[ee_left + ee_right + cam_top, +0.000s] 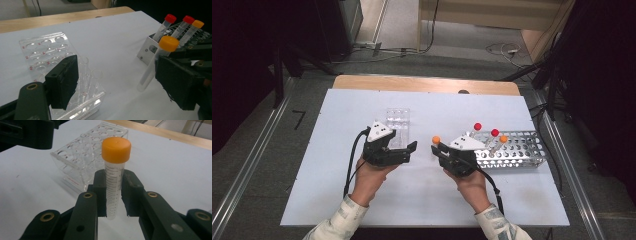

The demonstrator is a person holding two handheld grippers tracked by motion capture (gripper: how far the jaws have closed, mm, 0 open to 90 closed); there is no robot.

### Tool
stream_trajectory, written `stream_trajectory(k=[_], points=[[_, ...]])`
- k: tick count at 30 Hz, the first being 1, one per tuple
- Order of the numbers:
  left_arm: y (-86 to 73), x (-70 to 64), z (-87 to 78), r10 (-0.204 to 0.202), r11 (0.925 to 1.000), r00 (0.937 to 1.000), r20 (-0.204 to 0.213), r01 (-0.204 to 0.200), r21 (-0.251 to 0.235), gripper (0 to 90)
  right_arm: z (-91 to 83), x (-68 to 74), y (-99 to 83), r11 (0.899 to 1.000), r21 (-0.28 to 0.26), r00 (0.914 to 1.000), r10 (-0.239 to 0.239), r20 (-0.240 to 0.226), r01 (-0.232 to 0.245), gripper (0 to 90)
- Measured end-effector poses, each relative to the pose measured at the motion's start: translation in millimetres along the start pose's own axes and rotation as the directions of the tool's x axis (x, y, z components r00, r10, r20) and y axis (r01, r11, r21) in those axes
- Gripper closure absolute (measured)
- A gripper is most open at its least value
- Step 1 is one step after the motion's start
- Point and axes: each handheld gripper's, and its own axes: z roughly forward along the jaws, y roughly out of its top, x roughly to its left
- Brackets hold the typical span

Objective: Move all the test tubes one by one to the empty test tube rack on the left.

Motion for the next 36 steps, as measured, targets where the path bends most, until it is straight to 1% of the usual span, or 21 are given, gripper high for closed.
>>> stream_trajectory(k=[3,5,11,14,18,19,22,26,29,34,35,36], points=[[-0.4,-2.2,0.7,0.007,1.0000,0.9999,0.014,-0.007,0.004,21.6,5.7,6.7,-0.2,1.000,0.007,0.9999,-0.007,-0.015,0.007,72.4],[-0.5,-3.3,0.8,0.003,1.0000,0.9993,0.037,-0.003,0.003,23.7,9.2,11.0,-0.1,1.000,0.011,0.9997,-0.012,-0.023,0.013,72.4],[-1.2,-6.3,0.3,0.016,0.9999,0.9951,0.098,-0.016,-0.002,35.9,19.2,24.1,2.4,1.000,0.011,0.9985,-0.022,-0.051,0.022,72.3],[-1.7,-7.8,0.0,0.025,0.9997,0.9935,0.111,-0.025,-0.005,41.7,22.5,31.0,4.8,1.000,0.005,0.9973,-0.026,-0.069,0.026,72.3],[-2.8,-8.5,0.0,0.039,0.9992,0.9932,0.110,-0.039,-0.001,50.0,25.0,37.1,8.4,0.999,-0.009,0.9959,-0.034,-0.084,0.033,72.3],[-2.9,-8.6,0.0,0.041,0.9991,0.9932,0.109,-0.041,-0.001,52.4,24.9,38.5,9.1,1.000,-0.007,0.9959,-0.029,-0.085,0.029,72.3],[-3.3,-8.4,-0.4,0.037,0.9993,0.9934,0.109,-0.037,-0.005,59.5,25.1,40.7,10.2,0.999,-0.009,0.9952,-0.035,-0.091,0.034,72.3],[-3.7,-8.6,0.0,0.044,0.9990,0.9933,0.107,-0.044,0.001,66.1,24.0,42.4,10.9,0.999,-0.010,0.9948,-0.039,-0.094,0.038,72.3],[-4.1,-9.4,0.4,0.048,0.9988,0.9924,0.113,-0.048,0.001,68.8,23.1,42.2,11.6,0.999,-0.014,0.9949,-0.041,-0.092,0.040,72.3],[-3.7,-8.9,-0.7,0.043,0.9991,0.9921,0.118,-0.044,0.001,69.9,21.7,42.1,11.8,0.999,-0.013,0.9949,-0.042,-0.092,0.041,71.1],[-3.5,-8.9,-1.0,0.040,0.9992,0.9923,0.118,-0.040,-0.002,70.0,21.0,41.8,11.8,0.999,-0.013,0.9944,-0.041,-0.097,0.040,69.2],[-3.3,-8.6,-1.4,0.040,0.9992,0.9922,0.118,-0.040,-0.005,70.0,20.6,41.1,11.9,0.999,-0.012,0.9933,-0.039,-0.109,0.038,64.2]])
